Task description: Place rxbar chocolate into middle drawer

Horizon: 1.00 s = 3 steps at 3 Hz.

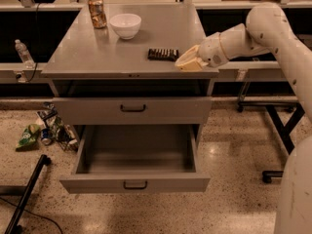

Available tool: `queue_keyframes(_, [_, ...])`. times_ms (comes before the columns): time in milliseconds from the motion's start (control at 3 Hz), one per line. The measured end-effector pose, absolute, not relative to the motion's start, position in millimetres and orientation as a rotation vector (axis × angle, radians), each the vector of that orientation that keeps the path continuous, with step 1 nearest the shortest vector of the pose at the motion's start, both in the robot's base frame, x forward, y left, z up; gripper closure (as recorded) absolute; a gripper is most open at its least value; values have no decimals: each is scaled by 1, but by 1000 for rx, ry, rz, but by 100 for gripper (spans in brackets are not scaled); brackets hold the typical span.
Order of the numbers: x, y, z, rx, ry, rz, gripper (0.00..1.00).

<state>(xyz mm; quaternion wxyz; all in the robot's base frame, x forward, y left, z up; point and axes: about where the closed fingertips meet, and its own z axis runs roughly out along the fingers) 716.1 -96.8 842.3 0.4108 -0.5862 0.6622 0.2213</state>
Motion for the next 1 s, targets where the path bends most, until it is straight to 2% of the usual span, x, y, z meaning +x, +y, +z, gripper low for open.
queue_keyframes(1000, [751, -85, 874, -1387, 1691, 562, 16])
